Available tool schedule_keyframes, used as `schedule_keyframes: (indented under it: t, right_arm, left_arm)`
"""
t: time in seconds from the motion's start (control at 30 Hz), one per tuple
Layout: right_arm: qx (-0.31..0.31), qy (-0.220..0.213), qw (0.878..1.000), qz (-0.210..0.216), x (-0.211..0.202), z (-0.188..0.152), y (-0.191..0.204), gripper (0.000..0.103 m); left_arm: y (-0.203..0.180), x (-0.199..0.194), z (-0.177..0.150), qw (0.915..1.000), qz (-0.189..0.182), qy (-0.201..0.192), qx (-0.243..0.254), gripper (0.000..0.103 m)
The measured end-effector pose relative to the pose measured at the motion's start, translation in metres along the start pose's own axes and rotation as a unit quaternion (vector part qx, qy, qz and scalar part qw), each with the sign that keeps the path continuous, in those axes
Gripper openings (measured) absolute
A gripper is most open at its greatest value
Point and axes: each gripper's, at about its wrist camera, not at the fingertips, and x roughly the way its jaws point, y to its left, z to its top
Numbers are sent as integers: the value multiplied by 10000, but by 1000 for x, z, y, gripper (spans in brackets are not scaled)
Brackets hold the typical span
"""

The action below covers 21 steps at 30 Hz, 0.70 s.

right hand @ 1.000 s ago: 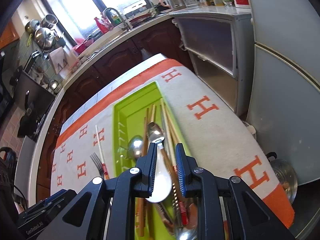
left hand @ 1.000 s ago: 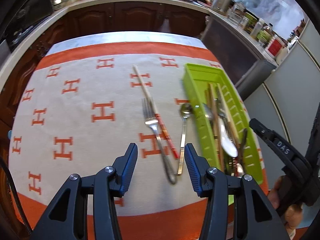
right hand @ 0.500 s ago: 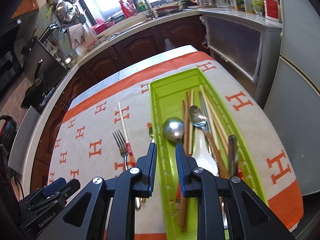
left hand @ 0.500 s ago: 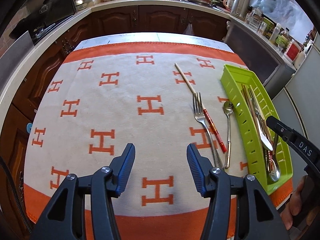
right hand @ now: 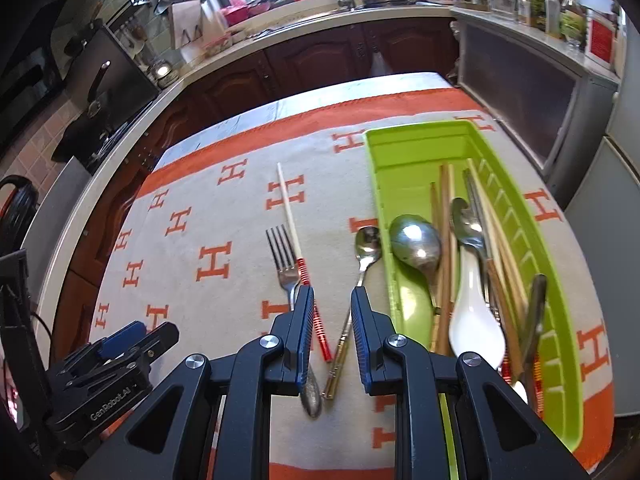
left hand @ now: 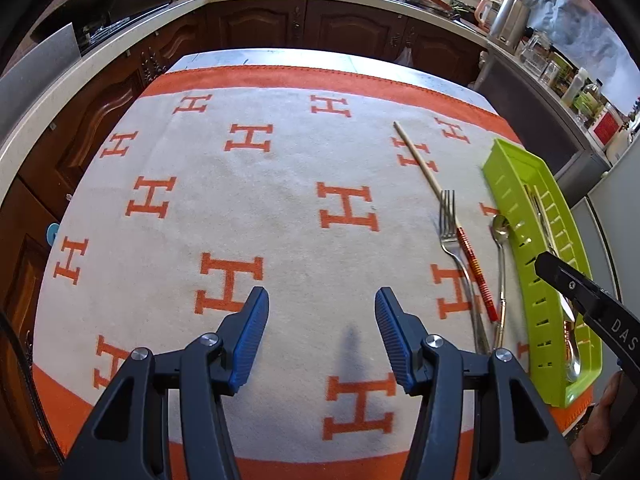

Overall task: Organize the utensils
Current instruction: 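Grasp the silver fork with the right tool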

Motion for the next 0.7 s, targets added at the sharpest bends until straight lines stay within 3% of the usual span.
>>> schedule_keyframes:
  t: [0.33,0.53,0.7]
  right_arm:
    - [-512,602,9964,314,48,-3,25,19]
    - [-671,792,9944,199,75,-8,31,19]
    - [-1102,695,9915,-5,86,-7,45,19]
  left_arm:
    - [5,18,5,9997,-182,136,-63,54]
    - [7,24,7,9996,-222,181,-56,54]
    - [10,29,8,9993,-243,245,-112,55]
